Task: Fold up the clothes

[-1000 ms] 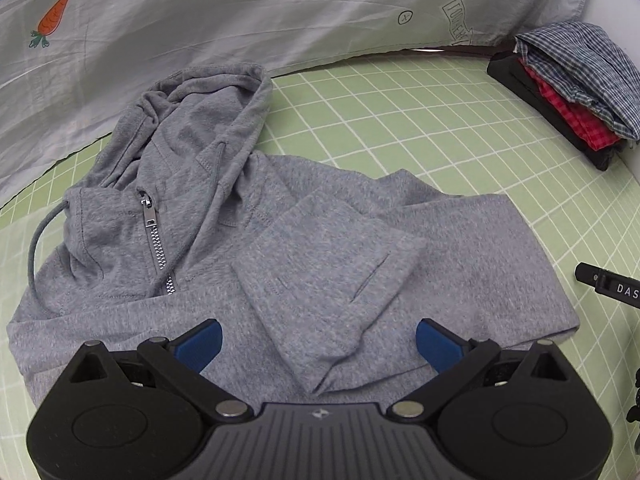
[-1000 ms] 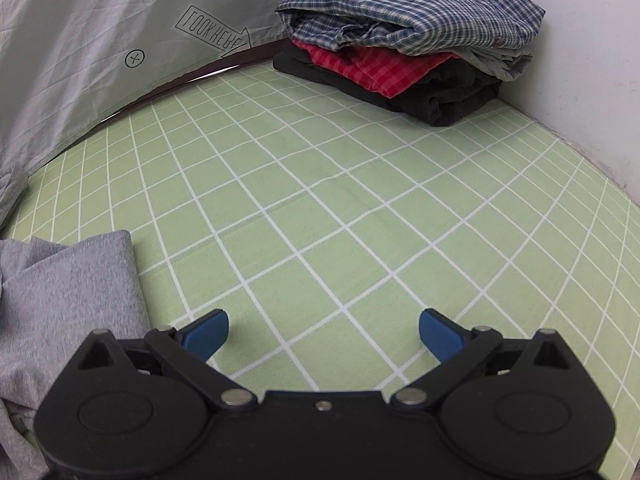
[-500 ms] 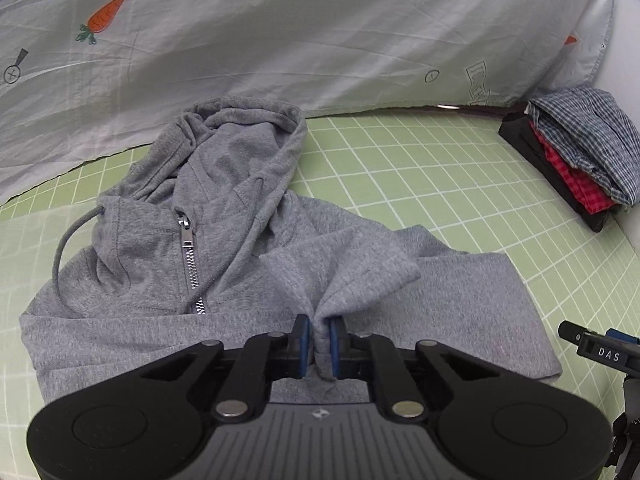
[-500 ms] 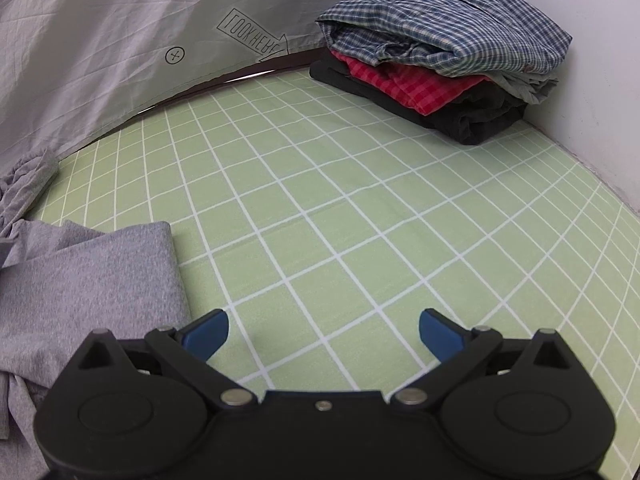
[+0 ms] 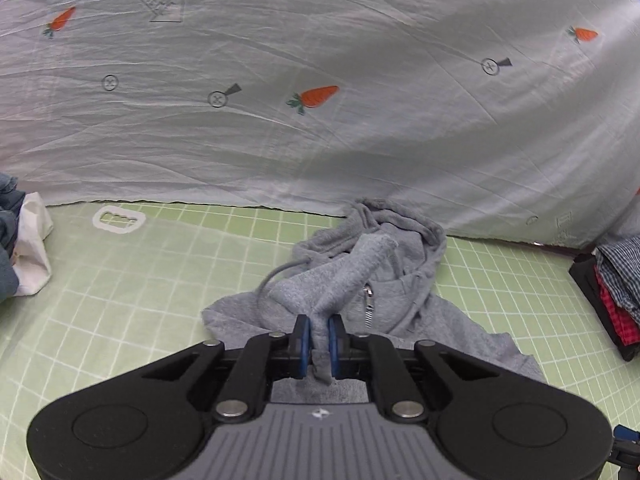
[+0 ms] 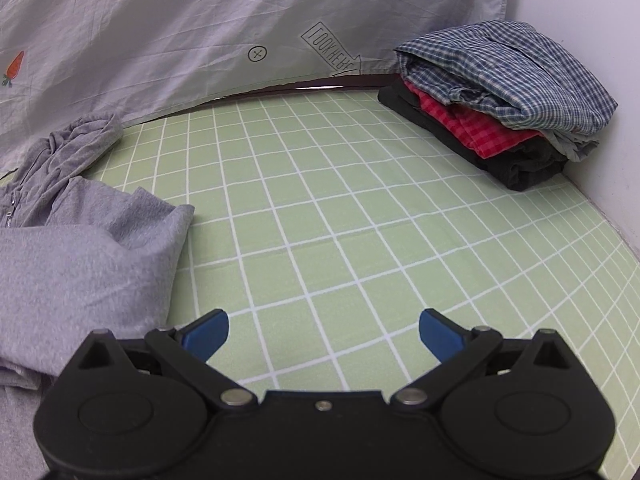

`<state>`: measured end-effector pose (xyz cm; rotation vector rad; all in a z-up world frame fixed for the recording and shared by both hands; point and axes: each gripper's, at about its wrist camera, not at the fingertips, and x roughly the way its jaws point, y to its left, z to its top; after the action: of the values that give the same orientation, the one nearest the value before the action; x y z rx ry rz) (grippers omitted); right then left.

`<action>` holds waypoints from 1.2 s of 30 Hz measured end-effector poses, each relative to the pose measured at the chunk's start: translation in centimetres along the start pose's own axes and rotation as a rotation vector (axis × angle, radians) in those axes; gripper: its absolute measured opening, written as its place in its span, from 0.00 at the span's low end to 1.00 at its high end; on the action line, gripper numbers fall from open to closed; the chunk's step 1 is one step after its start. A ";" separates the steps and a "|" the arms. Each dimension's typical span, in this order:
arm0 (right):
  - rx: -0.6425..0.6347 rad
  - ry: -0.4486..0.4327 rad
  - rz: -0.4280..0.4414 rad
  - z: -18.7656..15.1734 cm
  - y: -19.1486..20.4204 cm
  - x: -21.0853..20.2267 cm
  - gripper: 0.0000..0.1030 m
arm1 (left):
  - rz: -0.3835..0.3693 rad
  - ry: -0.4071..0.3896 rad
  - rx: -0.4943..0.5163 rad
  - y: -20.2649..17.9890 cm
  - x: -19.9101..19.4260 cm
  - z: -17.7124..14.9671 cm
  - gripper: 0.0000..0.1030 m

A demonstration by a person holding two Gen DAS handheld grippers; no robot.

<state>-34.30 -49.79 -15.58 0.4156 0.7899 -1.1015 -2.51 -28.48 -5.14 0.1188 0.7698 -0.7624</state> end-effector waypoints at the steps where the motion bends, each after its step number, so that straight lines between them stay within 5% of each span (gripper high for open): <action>1: -0.012 0.003 0.006 -0.1 0.3 0.0 1.00 | 0.022 -0.005 -0.020 1.1 -0.1 0.0 0.11; 12: -0.098 0.010 0.046 -0.9 2.4 -0.9 1.00 | 0.194 -0.076 -0.183 9.9 -2.3 -0.1 0.04; 25: -0.197 0.008 0.099 -0.8 4.2 -1.0 1.00 | 0.370 -0.011 -0.411 16.4 -1.4 -5.7 0.05; 31: -0.209 -0.009 0.180 -0.7 4.9 -1.6 1.00 | 0.390 0.042 -0.512 17.8 -1.3 -8.0 0.20; 36: -0.252 -0.018 0.256 -0.6 6.2 -2.0 1.00 | 0.408 0.048 -0.573 18.5 -1.4 -8.4 0.45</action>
<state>-29.38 -45.53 -14.96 0.2841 0.8234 -0.7552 4.10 -11.08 -13.42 -0.2188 0.9461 -0.1363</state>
